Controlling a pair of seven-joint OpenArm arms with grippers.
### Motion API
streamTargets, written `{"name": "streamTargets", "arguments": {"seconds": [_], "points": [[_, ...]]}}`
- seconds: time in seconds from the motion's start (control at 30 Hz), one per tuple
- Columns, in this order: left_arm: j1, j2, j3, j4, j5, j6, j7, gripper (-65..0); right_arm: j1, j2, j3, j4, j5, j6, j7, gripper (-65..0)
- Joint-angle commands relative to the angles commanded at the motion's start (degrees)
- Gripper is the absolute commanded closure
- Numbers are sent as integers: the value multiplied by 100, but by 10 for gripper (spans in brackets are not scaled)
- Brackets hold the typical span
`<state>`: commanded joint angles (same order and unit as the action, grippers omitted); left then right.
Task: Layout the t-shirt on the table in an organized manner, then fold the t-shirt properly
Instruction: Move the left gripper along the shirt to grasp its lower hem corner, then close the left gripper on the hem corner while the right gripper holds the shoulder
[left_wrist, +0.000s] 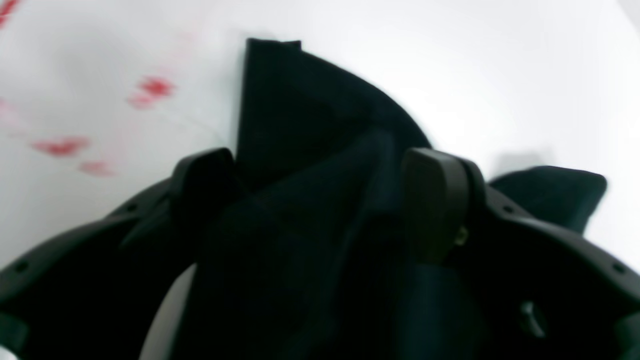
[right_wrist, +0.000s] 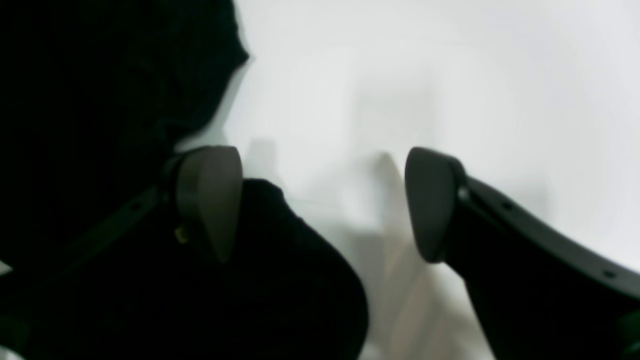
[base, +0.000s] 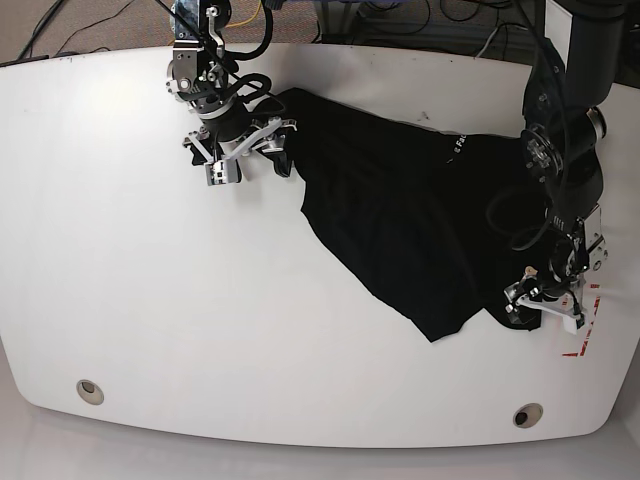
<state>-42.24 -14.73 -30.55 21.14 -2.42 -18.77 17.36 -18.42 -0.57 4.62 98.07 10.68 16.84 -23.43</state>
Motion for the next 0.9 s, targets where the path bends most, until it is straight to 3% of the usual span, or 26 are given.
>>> {"name": "streamTargets", "arguments": {"seconds": [0.2, 0.6, 0.77, 0.9], "points": [[-9, 114, -9, 53, -9, 18, 0, -439, 0, 0, 0, 0, 0, 0, 0, -490], [18, 105, -35, 53, -9, 35, 0, -86, -62, -18, 0, 53, 0, 0, -9, -490], [18, 88, -35, 62, -9, 26, 9, -47, -246, -18, -35, 325, 18, 9, -9, -491], [18, 79, -35, 62, -9, 9, 53, -42, -352, -9, -35, 571, 387, 9, -35, -493]]}}
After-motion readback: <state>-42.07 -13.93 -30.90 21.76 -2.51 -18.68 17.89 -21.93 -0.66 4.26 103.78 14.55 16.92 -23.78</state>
